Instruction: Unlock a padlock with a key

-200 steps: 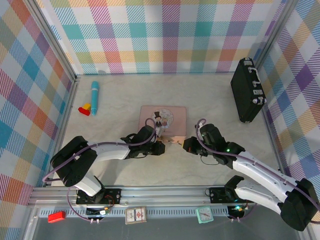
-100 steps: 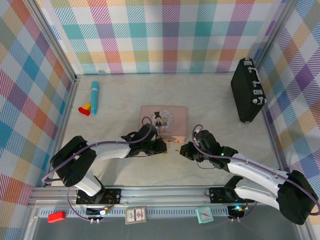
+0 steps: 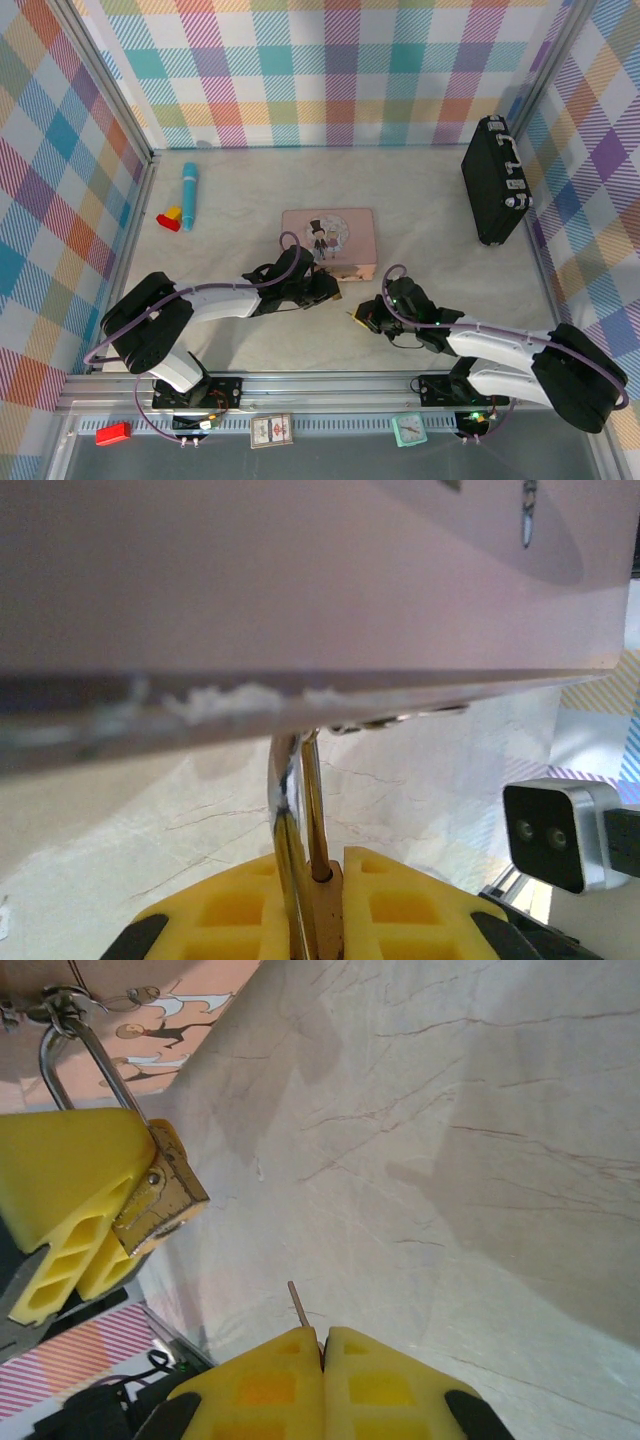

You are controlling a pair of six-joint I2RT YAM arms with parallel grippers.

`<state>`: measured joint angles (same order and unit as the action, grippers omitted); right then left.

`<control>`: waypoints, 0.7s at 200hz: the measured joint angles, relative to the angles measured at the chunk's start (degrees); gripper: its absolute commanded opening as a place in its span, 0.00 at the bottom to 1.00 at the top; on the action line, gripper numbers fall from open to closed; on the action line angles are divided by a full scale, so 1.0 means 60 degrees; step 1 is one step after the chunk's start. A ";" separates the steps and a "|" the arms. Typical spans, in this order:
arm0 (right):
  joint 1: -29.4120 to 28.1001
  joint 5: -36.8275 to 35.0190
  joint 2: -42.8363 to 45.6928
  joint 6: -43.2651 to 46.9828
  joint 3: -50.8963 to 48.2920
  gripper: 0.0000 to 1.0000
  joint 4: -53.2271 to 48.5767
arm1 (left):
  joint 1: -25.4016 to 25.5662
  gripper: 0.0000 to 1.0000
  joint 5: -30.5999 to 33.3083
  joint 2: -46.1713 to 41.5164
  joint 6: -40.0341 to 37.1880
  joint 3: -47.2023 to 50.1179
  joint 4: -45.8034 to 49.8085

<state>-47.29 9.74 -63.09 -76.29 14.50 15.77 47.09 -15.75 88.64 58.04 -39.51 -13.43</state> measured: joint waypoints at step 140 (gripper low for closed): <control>0.0882 0.0288 -0.0525 -0.1869 -0.0455 0.00 0.2616 | 0.0076 0.00 0.0503 0.0969 0.1224 0.0455 -0.3289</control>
<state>-42.00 11.46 -66.24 -87.50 11.77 31.46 47.55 -12.73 94.45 65.39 -36.77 -33.17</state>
